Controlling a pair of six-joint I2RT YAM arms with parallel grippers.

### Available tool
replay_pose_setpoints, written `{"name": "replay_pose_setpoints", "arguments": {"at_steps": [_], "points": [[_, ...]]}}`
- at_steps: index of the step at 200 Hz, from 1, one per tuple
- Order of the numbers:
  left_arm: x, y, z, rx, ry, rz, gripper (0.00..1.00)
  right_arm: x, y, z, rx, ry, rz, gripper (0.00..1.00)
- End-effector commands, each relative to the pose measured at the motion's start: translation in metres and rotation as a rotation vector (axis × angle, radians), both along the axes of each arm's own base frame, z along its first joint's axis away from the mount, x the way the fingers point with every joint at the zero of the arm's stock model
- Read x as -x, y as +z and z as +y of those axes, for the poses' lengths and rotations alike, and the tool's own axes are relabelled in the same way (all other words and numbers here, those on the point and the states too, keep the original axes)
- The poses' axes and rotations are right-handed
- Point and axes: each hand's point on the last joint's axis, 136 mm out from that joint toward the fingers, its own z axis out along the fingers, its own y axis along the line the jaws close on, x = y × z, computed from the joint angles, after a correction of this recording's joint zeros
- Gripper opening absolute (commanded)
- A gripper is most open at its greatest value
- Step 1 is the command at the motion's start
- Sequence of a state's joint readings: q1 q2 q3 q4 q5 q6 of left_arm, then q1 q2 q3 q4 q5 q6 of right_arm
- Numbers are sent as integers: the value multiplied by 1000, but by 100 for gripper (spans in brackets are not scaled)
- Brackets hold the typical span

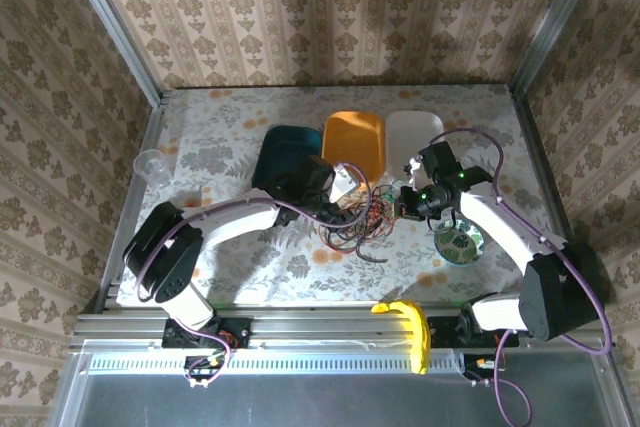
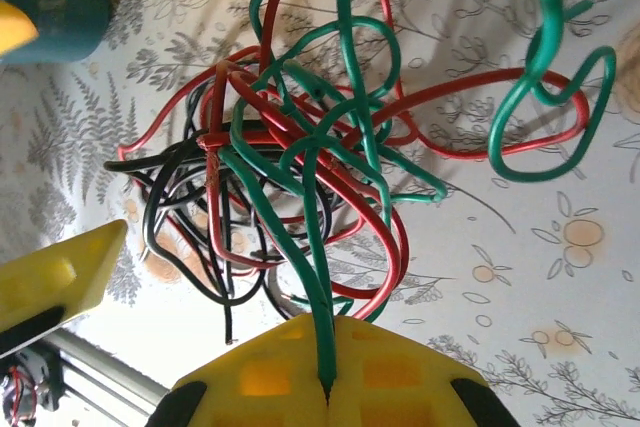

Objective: Untangle the cables

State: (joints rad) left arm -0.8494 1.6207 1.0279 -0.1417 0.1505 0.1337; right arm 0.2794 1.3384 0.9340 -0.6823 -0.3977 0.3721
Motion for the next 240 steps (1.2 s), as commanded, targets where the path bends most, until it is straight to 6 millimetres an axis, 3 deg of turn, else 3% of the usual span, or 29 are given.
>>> {"name": "replay_pose_setpoints", "arguments": {"at_steps": [1,35,90,107,144,163,186,208,240], "points": [[3,19,-8,7,-84,-21,94,2,16,19,-103,68,-9,0],[-4,30,-39,52,-144,-26,89,0,23,27,-149,96,-1,0],[-3,14,-74,45,-243,-24,80,0,28,35,-196,111,21,1],[-4,7,-78,39,-253,-18,61,0,23,38,-210,113,51,1],[-11,-3,-82,56,-214,-1,0,-1,22,33,-205,88,58,3],[-13,-4,-79,78,-184,13,0,-11,14,14,-149,-5,51,25],[-11,-8,-72,88,-169,26,0,-29,28,-21,-133,-176,-48,46],[-6,-12,-67,86,-173,34,0,-41,36,-37,-166,-273,-99,50],[2,-12,-64,134,-198,14,0,-57,25,-31,-204,-291,-67,50]]}}
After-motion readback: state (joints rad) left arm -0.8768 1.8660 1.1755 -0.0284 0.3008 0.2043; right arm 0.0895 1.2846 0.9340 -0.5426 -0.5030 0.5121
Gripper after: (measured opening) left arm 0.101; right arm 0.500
